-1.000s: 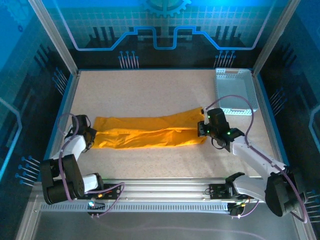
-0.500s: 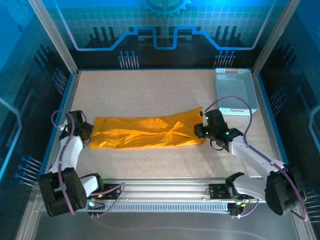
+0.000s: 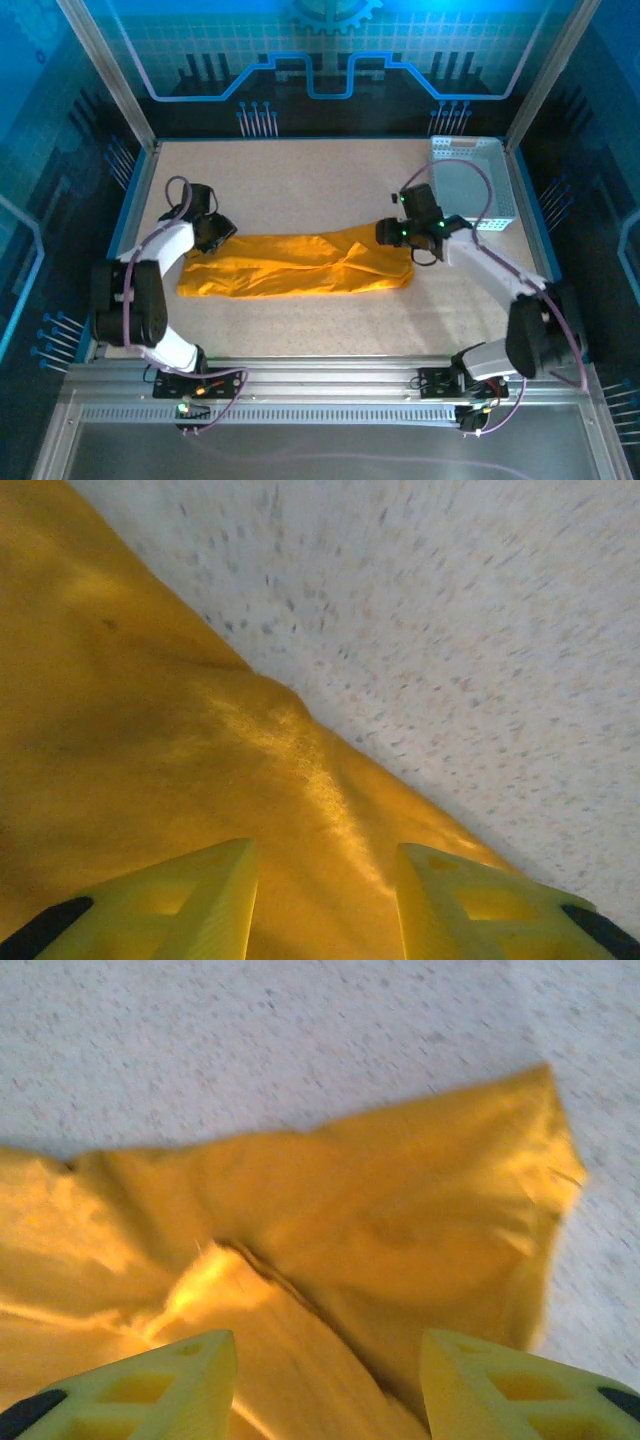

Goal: Fold the inside-out t-shirt

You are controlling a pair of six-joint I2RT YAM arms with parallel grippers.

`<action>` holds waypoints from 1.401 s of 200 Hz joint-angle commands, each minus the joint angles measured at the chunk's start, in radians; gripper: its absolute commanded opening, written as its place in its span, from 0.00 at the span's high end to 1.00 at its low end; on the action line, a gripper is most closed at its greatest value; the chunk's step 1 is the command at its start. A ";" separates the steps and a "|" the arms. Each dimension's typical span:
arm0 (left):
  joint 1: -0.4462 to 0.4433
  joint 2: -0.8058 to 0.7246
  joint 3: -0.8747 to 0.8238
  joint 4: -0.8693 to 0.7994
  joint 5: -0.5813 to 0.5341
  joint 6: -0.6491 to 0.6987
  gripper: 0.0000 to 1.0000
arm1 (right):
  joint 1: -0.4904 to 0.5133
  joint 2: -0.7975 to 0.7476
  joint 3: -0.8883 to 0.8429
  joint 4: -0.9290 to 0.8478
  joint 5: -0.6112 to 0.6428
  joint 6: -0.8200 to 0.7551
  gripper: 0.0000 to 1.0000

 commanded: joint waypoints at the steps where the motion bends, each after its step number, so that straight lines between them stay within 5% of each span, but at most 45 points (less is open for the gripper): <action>1: 0.002 0.103 0.055 0.016 0.077 0.044 0.57 | -0.009 0.131 0.063 0.044 -0.059 0.007 0.48; 70: 0.135 0.179 -0.076 0.122 0.084 -0.087 0.52 | -0.084 0.409 0.127 0.131 -0.042 0.107 0.48; 126: 0.170 0.073 -0.137 0.086 -0.006 -0.099 0.49 | -0.131 0.352 0.061 0.106 0.143 0.204 0.49; 175: 0.180 -0.012 -0.042 -0.006 0.018 0.009 0.42 | -0.110 0.260 0.099 0.108 0.030 0.037 0.48; 206: 0.096 -0.144 -0.014 -0.097 -0.013 0.061 0.26 | -0.022 0.150 0.097 0.005 0.058 -0.013 0.47; 228: 0.013 -0.181 -0.012 -0.151 -0.026 0.052 0.25 | -0.027 0.113 0.046 -0.057 0.060 0.052 0.46; 280: -0.425 -0.046 0.217 -0.222 -0.060 0.002 0.24 | -0.106 -0.005 -0.148 -0.019 -0.115 0.112 0.45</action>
